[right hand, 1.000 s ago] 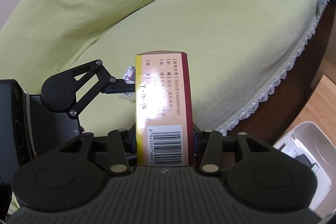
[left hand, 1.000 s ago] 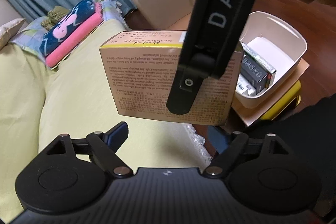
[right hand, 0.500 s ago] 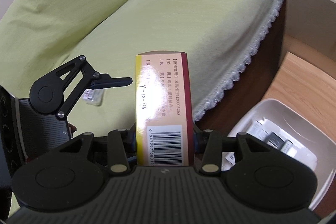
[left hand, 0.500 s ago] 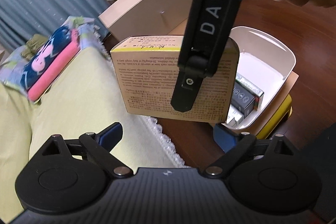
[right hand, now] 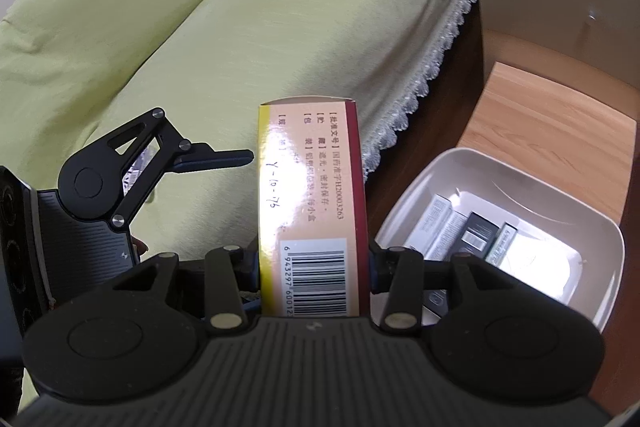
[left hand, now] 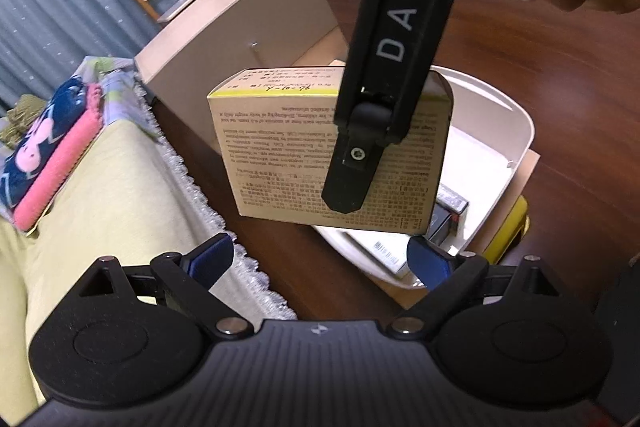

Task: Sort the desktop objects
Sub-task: 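Carry the pink-beige box with the right gripper over the white basin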

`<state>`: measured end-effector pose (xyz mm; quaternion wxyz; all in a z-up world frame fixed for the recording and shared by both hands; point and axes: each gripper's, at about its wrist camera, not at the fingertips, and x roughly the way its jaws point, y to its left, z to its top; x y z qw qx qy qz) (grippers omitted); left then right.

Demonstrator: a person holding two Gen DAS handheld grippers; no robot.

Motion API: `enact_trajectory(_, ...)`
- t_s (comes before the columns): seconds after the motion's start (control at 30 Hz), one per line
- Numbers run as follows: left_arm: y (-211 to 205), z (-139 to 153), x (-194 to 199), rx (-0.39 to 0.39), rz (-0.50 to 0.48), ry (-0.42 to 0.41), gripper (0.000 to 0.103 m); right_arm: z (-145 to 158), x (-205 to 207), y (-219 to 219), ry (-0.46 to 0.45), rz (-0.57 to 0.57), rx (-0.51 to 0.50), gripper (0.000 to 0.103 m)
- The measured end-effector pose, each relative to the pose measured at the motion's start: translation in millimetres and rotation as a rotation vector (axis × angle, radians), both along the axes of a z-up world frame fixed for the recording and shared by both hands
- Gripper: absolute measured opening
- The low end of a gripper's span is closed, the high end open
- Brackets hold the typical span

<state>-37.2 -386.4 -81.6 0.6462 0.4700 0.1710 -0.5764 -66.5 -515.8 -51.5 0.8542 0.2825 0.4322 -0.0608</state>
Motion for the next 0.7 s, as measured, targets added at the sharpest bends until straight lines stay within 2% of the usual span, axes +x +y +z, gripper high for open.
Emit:
enact_trajectory(0.5, -49, -24, -20, -0.008, -0.148, 0.050, 0.095, -27, -49, -37, 0.046, -0.184, 0.018, 0.040)
enact_trajectory(0.7, -56, -38, -28, -0.004, -0.203, 0.008, 0.095, -46, -61, -48, 0.083, -0.265, 0.018, 0.040)
